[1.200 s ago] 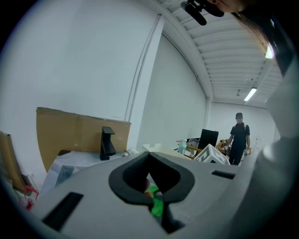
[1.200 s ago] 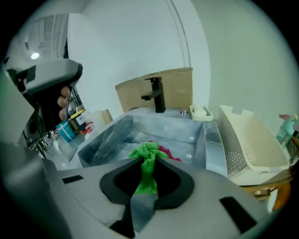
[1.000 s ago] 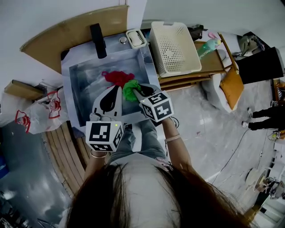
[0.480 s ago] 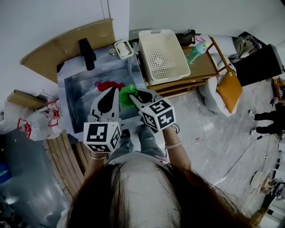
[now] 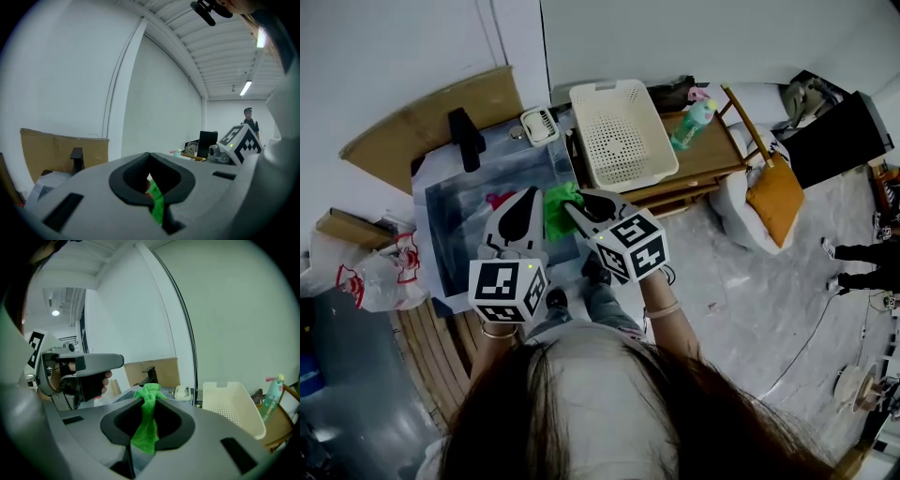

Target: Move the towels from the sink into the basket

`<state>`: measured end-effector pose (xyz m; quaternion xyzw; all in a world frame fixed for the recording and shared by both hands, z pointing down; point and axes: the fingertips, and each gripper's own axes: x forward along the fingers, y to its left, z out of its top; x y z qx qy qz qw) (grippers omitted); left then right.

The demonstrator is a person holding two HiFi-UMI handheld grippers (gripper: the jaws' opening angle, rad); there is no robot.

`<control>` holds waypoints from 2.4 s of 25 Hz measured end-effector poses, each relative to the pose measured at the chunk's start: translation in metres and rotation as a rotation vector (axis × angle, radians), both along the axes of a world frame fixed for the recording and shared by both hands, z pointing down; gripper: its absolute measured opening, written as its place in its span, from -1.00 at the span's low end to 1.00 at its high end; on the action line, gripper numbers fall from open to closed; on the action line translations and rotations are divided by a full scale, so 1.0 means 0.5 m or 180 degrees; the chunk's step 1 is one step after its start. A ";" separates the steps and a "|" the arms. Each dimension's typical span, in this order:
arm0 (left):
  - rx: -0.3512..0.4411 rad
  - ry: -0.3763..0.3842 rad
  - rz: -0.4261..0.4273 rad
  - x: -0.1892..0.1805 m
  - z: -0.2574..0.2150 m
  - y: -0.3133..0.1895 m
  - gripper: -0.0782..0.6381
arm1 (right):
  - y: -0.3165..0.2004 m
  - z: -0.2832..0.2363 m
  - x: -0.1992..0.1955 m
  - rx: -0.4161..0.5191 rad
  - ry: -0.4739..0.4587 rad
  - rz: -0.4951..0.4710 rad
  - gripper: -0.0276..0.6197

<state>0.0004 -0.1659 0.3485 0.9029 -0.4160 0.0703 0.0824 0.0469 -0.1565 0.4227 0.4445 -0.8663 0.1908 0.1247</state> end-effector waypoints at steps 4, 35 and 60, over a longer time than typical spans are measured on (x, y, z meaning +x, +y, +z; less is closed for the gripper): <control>0.0030 0.0003 0.0043 0.039 -0.010 0.000 -0.77 | 0.002 -0.025 0.040 0.0089 -0.0013 0.0006 -0.66; 0.0054 -0.0019 0.0260 0.271 -0.006 -0.064 -0.77 | -0.154 -0.041 0.374 0.0402 0.0481 0.0352 -0.66; -0.0022 -0.0170 0.0156 0.299 0.035 -0.093 -0.77 | -0.288 0.361 0.470 -0.0598 0.2241 -0.0391 -0.64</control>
